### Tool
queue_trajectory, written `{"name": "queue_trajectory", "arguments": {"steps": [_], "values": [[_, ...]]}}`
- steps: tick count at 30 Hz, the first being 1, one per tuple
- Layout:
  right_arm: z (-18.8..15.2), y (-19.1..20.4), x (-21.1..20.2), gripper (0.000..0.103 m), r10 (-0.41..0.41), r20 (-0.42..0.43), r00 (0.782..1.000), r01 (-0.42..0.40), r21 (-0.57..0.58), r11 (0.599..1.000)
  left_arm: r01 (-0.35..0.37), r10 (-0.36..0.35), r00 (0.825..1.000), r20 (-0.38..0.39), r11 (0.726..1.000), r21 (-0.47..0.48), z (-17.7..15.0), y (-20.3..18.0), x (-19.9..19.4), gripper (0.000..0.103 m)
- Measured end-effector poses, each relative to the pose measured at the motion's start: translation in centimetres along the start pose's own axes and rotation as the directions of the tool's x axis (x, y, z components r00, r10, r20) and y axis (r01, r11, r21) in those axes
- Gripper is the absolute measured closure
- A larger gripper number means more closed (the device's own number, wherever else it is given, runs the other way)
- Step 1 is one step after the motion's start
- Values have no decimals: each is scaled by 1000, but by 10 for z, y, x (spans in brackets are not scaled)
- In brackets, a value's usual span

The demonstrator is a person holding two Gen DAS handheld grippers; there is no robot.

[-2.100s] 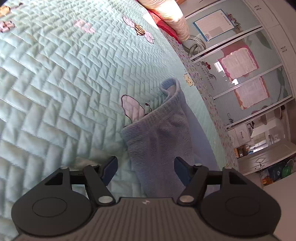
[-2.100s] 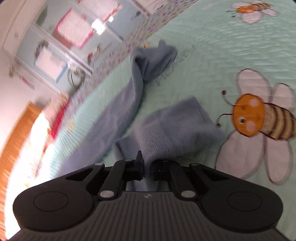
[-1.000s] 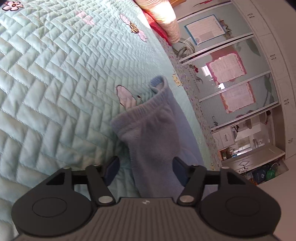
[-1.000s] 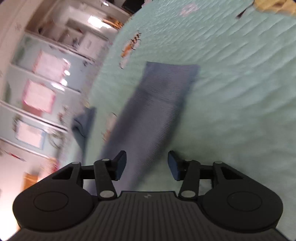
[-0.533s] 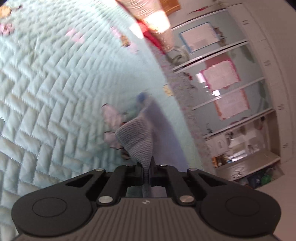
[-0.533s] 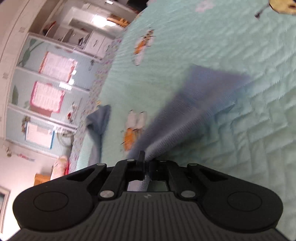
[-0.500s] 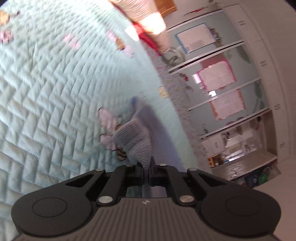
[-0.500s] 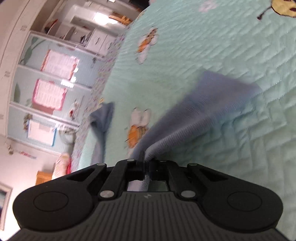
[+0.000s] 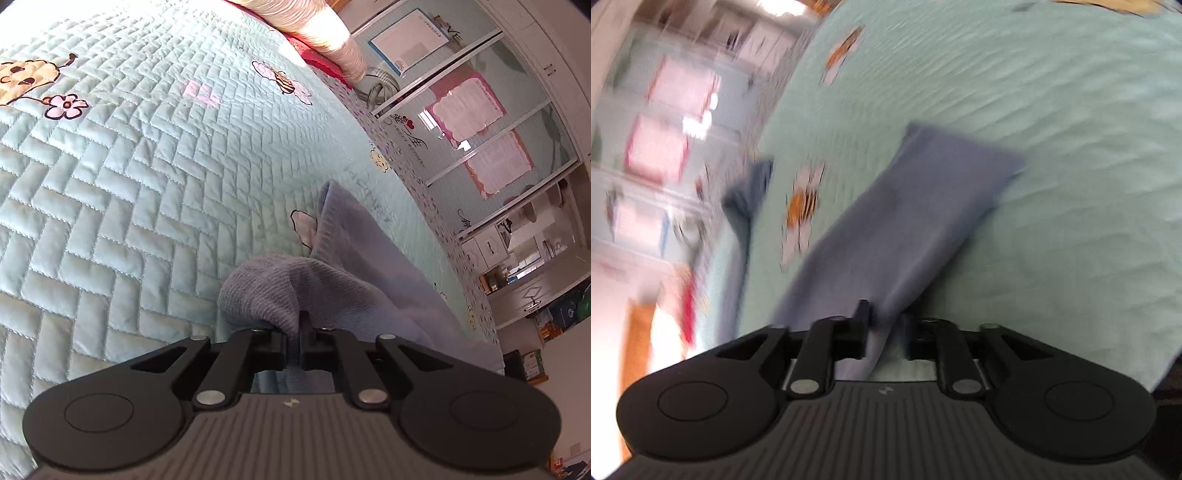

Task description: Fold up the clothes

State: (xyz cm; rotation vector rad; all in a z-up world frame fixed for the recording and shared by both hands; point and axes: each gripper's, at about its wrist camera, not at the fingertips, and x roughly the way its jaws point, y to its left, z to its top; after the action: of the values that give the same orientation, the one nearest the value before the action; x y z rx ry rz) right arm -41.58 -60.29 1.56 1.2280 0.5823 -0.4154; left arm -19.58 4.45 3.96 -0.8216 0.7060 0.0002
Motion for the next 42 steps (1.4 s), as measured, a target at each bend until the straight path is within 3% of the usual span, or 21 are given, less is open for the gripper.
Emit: {"name": "queue_trajectory", "arguments": {"steps": [6,7,8,9,12,15,18,20,21,23,26,28,30,32,33,34,35,37,38,40,42], "values": [[27,-29,12,78,64,93,994,-83,210,974,-38,36,999,-30,998,-54,9,-1,12,97],[30,-28,17,91,76,95,993,-94,208,973,-51,49,998,-38,997,-62,11,-3,13,97],[31,-21,20,100,62,98,993,-79,187,979,-68,65,997,-48,996,-62,14,-5,15,97],[34,-10,19,100,63,105,993,-77,141,987,-84,81,995,-60,995,-59,17,-8,16,97],[45,47,-14,100,189,145,971,-190,-12,982,-126,125,987,-105,992,-5,28,-21,20,97],[53,98,-67,100,309,138,941,-303,-63,951,-150,158,977,-145,986,65,34,-34,23,96],[56,93,-79,100,199,163,966,-184,-98,978,-156,175,972,-158,979,127,32,-38,25,94],[54,63,-67,100,58,168,984,-45,-81,996,-144,164,973,-163,981,129,28,-33,26,94],[50,41,-53,100,-34,159,987,49,-97,994,-136,157,974,-166,983,126,26,-30,26,94],[41,-6,-31,100,-209,128,969,218,-62,974,-118,140,975,-171,984,131,24,-27,23,94],[37,-50,-46,103,-133,126,983,123,85,989,-82,104,979,-174,988,131,21,-23,12,93],[39,-40,-70,93,-217,205,955,200,100,975,-62,81,982,-171,992,112,17,-20,2,87],[41,-22,-93,82,-302,325,896,295,72,953,-55,63,986,-153,997,54,11,-15,-11,81],[33,9,-106,82,-283,439,853,348,-74,935,-47,51,993,-105,998,35,4,-14,-26,68],[27,26,-103,82,-219,447,868,327,-182,927,-30,33,997,-76,999,45,-1,-16,-35,64],[21,44,-98,79,-152,439,885,300,-290,909,-12,15,998,-53,998,57,-4,-19,-42,64],[14,65,-82,77,-84,383,920,247,-399,883,-3,5,999,-34,998,66,-8,-22,-48,64],[-9,106,-43,69,27,218,975,107,-580,808,21,-21,1000,-2,995,100,-14,-32,-59,58],[-23,127,-21,69,67,119,991,26,-647,762,34,-35,999,6,991,131,-15,-38,-62,57],[-60,163,22,68,100,-69,993,-118,-735,668,61,-65,998,14,979,195,-14,-52,-64,55],[-98,198,56,68,91,-197,976,-212,-786,580,86,-94,995,27,972,218,-6,-61,-63,54]]}}
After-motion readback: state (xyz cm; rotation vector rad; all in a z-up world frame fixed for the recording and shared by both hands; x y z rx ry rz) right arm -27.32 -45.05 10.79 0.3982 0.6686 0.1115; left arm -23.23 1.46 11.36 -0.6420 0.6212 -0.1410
